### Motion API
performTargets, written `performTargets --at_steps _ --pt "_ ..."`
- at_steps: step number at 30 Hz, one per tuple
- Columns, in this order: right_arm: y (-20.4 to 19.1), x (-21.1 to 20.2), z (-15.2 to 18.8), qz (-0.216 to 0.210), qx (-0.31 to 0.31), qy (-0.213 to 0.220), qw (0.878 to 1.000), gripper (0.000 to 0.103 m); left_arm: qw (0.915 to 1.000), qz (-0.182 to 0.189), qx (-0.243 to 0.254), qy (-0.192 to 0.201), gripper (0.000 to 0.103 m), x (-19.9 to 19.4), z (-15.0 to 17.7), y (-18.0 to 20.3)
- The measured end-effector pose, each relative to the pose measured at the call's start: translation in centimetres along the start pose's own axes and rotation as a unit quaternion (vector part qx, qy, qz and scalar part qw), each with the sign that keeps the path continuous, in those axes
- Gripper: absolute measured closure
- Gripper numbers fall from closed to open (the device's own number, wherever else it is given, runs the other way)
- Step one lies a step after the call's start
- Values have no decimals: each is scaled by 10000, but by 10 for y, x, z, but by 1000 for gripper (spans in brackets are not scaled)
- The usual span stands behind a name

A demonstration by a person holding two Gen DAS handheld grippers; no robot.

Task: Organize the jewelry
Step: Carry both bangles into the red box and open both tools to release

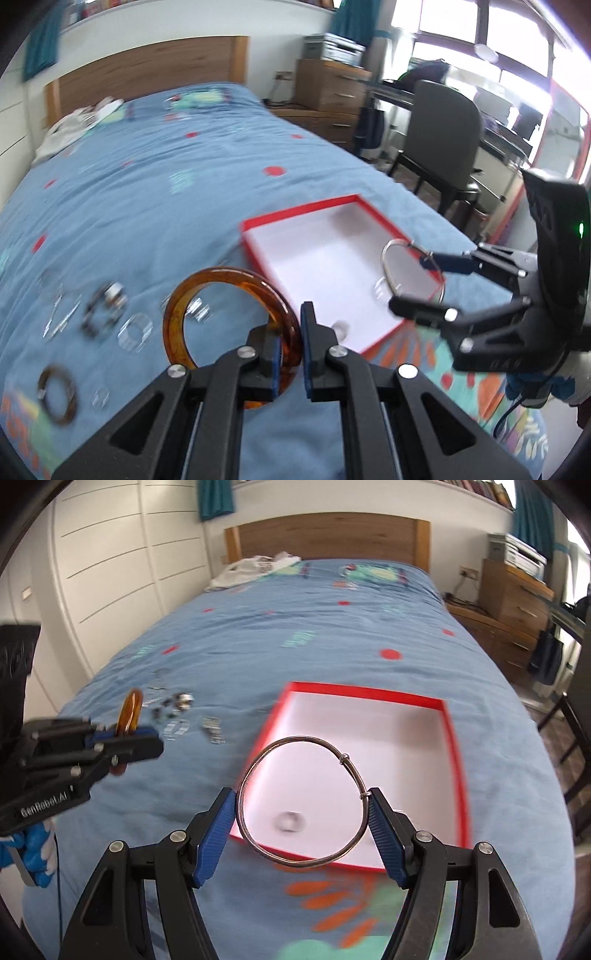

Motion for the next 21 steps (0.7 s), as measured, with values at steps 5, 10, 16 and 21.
performTargets --at_steps 5,10,16,21 --pt "38 18 1 34 178 -214 9996 33 9994 120 286 -165 95 41 -40 31" --pt "59 37 -1 -69 169 -362 9992 33 9978 236 459 -421 95 80 -55 46" --pt "75 60 -8 -237 -218 -584 9978 33 9958 277 539 -687 95 112 -52 46" --pt "73 77 -6 -379 -856 -886 9917 33 9918 324 733 -993 94 136 -43 43"
Point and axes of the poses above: each gripper's, at about its wrist camera, not at the fingertips, and x roughly the way its jaws point, y to its right, z to its underside, the point moved 2 cm from there along x, roughly the way its jaws point, and after that the axes turned 12 degrees about -y, right-handed, at the moved point
